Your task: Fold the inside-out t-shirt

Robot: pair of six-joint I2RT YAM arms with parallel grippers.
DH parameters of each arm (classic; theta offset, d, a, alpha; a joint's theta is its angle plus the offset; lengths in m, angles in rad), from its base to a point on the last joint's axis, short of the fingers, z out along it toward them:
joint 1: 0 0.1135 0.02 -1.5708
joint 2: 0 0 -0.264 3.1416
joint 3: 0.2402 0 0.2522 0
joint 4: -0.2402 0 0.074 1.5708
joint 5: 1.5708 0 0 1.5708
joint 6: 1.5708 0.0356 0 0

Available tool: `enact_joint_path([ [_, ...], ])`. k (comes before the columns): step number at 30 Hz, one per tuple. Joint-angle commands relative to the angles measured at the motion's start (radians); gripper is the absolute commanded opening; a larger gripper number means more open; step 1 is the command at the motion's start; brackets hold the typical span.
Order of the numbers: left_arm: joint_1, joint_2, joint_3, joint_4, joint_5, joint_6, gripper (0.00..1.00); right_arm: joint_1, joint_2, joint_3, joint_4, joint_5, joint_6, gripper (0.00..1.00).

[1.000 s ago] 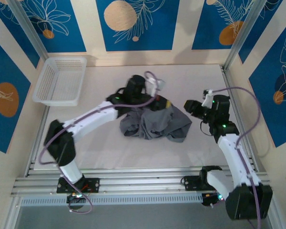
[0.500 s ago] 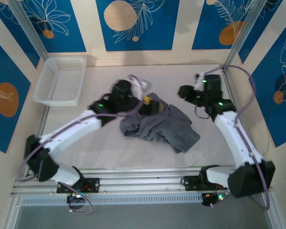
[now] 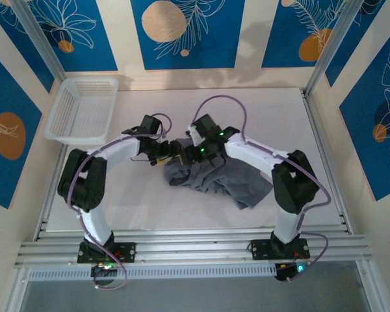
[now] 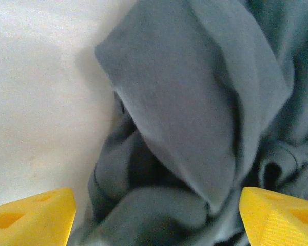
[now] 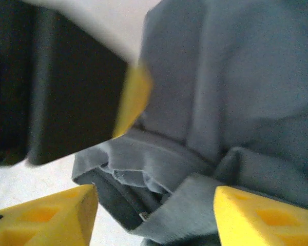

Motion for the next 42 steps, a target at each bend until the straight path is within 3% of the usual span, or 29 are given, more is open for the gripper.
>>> enact_joint_path([
  [1,-0.001,0.057,0.080,0.101,-0.014,-0.043,0.83,0.055,0.054,0.019,0.032,0.040,-0.064,0.66],
  [4,0.005,0.113,0.102,0.146,-0.032,-0.061,0.77,0.085,0.106,0.020,0.054,0.097,-0.113,0.65],
  [6,0.010,0.139,0.113,0.174,-0.022,-0.074,0.63,0.095,0.126,0.010,0.077,0.136,-0.142,0.60],
  [9,0.020,0.163,0.136,0.180,0.000,-0.075,0.11,0.090,0.113,-0.014,0.108,0.191,-0.152,0.24],
  [10,0.024,0.158,0.143,0.171,0.003,-0.070,0.00,0.082,0.090,-0.036,0.129,0.202,-0.155,0.15],
  [12,0.040,0.124,0.146,0.146,-0.002,-0.051,0.00,0.061,0.020,-0.100,0.190,0.206,-0.166,0.00],
  [19,0.130,-0.161,0.251,-0.138,-0.071,0.050,0.00,-0.090,-0.382,-0.401,0.410,0.192,-0.192,0.00],
  [23,0.126,-0.277,0.377,-0.256,-0.042,0.093,0.00,-0.176,-0.581,-0.544,0.470,0.224,-0.216,0.00],
  [29,0.070,-0.279,0.431,-0.330,-0.045,0.116,0.00,-0.221,-0.686,-0.689,0.430,0.196,-0.170,0.00],
  [34,0.057,-0.203,0.376,-0.316,-0.083,0.105,0.00,-0.192,-0.751,-0.868,0.510,0.045,0.052,0.00],
  [35,0.053,-0.183,0.372,-0.306,-0.071,0.105,0.00,-0.179,-0.753,-0.876,0.504,0.051,0.080,0.05],
  [38,0.018,-0.121,0.379,-0.288,-0.035,0.116,0.00,-0.171,-0.744,-0.811,0.440,-0.048,0.095,0.35],
  [42,-0.045,-0.057,0.403,-0.290,-0.033,0.117,0.00,-0.123,-0.649,-0.607,0.359,-0.054,0.039,0.45],
])
